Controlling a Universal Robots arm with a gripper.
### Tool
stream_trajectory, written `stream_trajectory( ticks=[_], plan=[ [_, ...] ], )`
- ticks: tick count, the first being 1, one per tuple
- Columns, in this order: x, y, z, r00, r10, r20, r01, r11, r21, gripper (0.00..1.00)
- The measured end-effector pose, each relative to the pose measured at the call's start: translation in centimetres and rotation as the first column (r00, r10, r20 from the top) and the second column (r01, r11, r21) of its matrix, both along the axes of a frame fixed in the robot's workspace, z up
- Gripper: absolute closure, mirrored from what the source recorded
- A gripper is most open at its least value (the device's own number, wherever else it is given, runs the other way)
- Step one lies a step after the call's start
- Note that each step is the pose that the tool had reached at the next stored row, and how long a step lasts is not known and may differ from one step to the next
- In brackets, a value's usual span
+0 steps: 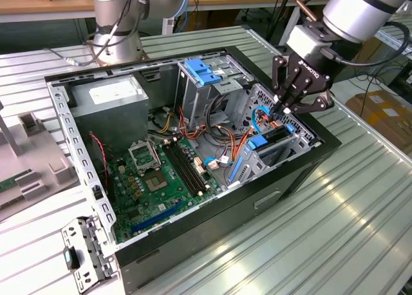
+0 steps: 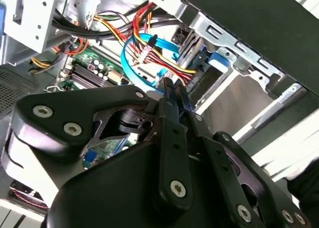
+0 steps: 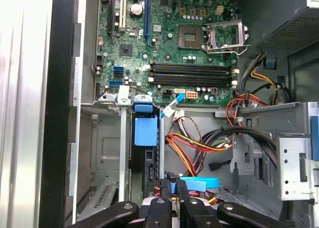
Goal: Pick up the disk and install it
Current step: 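Insert the second disk wire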
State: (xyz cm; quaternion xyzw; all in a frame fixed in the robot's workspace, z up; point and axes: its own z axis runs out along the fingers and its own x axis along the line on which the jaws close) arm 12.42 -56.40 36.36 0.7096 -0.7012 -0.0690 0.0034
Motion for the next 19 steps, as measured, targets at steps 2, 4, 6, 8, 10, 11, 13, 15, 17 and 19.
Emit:
stream_trajectory(
  ticks=[2, 4, 6, 8, 10, 11, 13, 15, 17, 19],
  plan=[
    [-0.01, -0.58, -0.10, 1.0000, 0.000, 0.0000, 0.000, 1.0000, 0.0027, 0.84],
    [-0.04, -0.90, -0.22, 1.0000, 0.000, 0.0000, 0.000, 1.0000, 0.0052, 0.84],
    [-0.06, -1.05, -0.41, 1.0000, 0.000, 0.0000, 0.000, 1.0000, 0.0077, 0.84],
    [-0.07, -1.09, -0.58, 1.0000, 0.000, 0.0000, 0.000, 1.0000, 0.0081, 0.84],
    [-0.07, -1.14, -0.77, 1.0000, 0.000, 0.0000, 0.000, 1.0000, 0.0080, 0.84],
    [-0.07, -1.17, -0.84, 1.0000, 0.000, 0.0000, 0.000, 1.0000, 0.0080, 0.84],
    [-0.07, -1.26, -1.01, 1.0000, 0.000, 0.0000, 0.000, 1.0000, 0.0080, 0.84],
    [-0.07, -1.34, -1.15, 1.0000, 0.000, 0.0000, 0.000, 1.0000, 0.0082, 0.84],
    [-0.07, -1.41, -1.27, 1.0000, 0.000, 0.0000, 0.000, 1.0000, 0.0083, 0.84],
    [-0.07, -1.51, -1.37, 1.0000, 0.000, 0.0000, 0.000, 1.0000, 0.0082, 0.84]
  ],
)
